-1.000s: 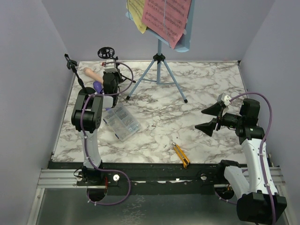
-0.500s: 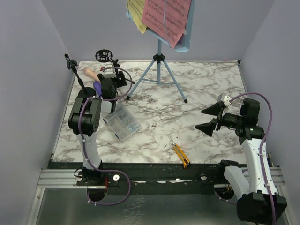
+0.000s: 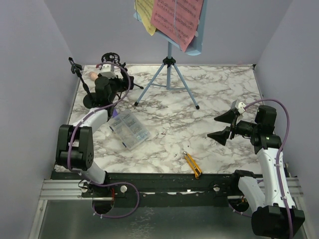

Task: Pack up the instrument practice props
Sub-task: Pick up the microphone stand at the center of the board.

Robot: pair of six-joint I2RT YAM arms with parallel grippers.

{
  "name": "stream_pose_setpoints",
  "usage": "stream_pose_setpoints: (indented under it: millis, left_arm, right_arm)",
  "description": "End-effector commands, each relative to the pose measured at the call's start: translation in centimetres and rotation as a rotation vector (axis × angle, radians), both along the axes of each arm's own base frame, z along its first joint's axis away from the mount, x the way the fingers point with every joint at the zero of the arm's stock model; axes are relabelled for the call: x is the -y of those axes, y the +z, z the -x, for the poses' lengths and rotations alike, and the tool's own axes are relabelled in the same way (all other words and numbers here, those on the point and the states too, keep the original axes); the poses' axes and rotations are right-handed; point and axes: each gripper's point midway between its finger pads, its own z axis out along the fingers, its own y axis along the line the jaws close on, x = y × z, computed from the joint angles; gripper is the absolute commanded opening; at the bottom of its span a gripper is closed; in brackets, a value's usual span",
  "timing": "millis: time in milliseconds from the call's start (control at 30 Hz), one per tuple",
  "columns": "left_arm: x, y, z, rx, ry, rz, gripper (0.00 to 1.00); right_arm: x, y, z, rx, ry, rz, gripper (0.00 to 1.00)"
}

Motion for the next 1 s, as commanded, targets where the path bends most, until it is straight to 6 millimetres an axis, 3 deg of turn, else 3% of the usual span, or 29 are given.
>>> stream_pose_setpoints:
  millis: [0,200,367,467,533,733,967]
  left_arm:
    - [1.4,-1.4,3.3,-0.208,-0.128,0.024,0.99]
    - [-0.9,0.3,5.3,-0.266,-0.08,-0.037,0.99]
    - [-6.7,0.6,6.1,-0.263,0.16,-0.112,0.98]
    - [-11.1,1.2,6.0,-0.211,0.322,-0.115,0.95]
    - [-13.0,1.5,5.6,-0.177,0.377,-0.109,0.88]
    - [-17.2,1.8,3.8,-0.101,0.456,-0.124,0.86]
    - [-21.2,0.3,1.4,-0.118,0.5,-0.098,0.79]
  right_arm:
    - [0.0,-0.1,0.4,0.008,0.001,0.002,0.99]
    - [0.0,0.0,0.5,0.011,0.006,0.0,0.99]
    - [-0.1,0.0,0.6,0.011,0.008,-0.002,0.99]
    - [-0.1,0.0,0.7,0.011,0.015,-0.005,0.99]
    - [-0.1,0.1,0.7,0.013,0.015,-0.005,0.99]
    - [-0.1,0.0,0.6,0.013,0.011,-0.001,0.99]
    - [-0.1,-0.1,0.6,0.01,0.008,0.0,0.99]
